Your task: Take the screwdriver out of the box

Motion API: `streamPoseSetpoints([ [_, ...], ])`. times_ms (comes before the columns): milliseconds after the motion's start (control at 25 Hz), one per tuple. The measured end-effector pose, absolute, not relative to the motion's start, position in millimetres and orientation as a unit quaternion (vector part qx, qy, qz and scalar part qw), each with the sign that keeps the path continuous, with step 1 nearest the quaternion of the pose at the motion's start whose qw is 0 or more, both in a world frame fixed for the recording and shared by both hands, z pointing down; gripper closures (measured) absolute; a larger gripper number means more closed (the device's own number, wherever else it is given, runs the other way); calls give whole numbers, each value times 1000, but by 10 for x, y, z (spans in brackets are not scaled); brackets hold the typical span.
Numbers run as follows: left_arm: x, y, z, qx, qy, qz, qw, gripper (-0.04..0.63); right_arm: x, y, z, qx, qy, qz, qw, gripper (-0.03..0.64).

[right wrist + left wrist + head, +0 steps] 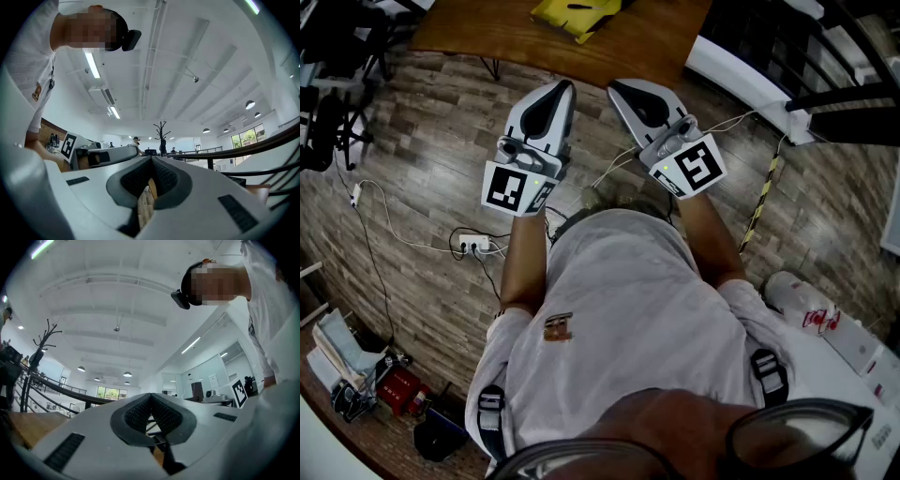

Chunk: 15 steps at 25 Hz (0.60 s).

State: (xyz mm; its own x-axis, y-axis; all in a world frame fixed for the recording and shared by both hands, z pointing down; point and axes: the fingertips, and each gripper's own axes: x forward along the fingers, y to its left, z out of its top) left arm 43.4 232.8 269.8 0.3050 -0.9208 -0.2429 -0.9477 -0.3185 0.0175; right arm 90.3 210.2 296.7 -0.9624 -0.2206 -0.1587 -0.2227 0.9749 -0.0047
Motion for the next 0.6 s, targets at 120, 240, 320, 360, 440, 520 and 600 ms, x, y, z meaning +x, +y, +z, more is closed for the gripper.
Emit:
streamPoseSetpoints([
  [120,398,2364,2687,-806,578,106,65,577,854,2153,2963,-112,991,9,77,586],
  [240,345,2404,2669,-808,576,107,65,577,790,2207,2938,-110,991,11,75,586],
  [320,307,2413,2663,-809,574,109,65,577,753,2224,2915,-110,991,10,78,585],
  [360,292,2415,2665,-810,572,109,65,577,740,2226,2908,-111,991,9,79,584],
  [440,264,2423,2676,-812,570,111,65,577,715,2231,2909,-115,990,9,78,584],
  [520,222,2432,2684,-812,569,112,64,577,681,2240,2911,-117,990,10,76,585],
  [600,158,2432,2680,-813,568,115,64,577,626,2243,2902,-119,990,12,74,586],
])
